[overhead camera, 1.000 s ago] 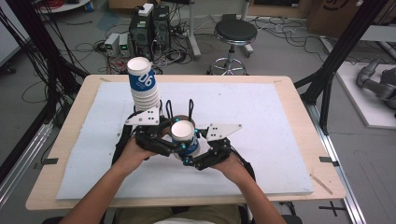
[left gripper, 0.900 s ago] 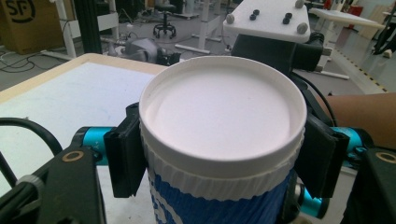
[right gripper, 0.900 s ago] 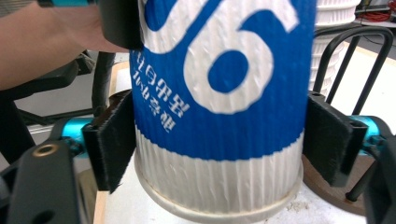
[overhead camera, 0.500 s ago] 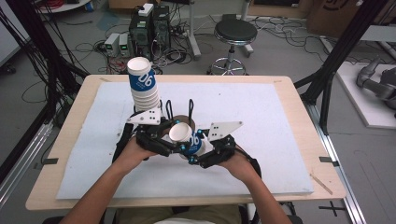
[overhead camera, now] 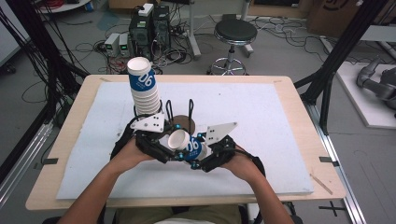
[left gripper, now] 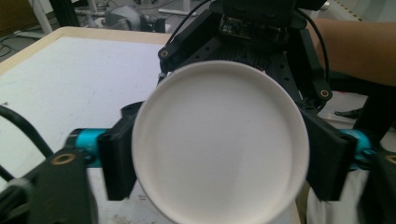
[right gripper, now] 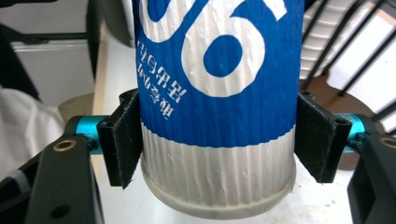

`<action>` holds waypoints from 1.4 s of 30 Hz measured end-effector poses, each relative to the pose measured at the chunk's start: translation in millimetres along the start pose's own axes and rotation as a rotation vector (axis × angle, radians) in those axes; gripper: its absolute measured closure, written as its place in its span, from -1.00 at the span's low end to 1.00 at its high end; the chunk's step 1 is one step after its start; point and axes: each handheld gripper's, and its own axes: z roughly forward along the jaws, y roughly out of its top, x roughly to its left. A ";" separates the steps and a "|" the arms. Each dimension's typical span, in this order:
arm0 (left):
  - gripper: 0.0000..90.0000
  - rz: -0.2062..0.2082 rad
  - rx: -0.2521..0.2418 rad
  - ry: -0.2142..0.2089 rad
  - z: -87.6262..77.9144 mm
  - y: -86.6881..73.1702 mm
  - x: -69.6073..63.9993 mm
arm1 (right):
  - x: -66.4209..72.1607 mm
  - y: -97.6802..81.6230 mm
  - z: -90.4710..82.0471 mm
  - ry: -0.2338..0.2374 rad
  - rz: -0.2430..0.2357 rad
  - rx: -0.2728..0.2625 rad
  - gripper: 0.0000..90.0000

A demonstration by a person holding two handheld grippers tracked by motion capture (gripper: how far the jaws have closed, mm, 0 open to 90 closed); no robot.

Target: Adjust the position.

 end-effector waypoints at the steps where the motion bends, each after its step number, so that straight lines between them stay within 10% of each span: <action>1: -0.37 -0.004 -0.001 -0.007 0.3 0.0 -0.1 | 0.5 -0.1 0.7 0.008 -0.005 0.002 -0.42; 23: -0.34 -0.068 -0.268 -0.045 -14.6 0.0 6.9 | -7.8 -11.4 -10.9 0.074 0.149 -0.263 -0.69; 42: -0.32 -0.081 -0.246 -0.078 -12.1 -6.4 10.4 | -9.3 -11.7 -13.3 0.080 0.126 -0.228 -0.47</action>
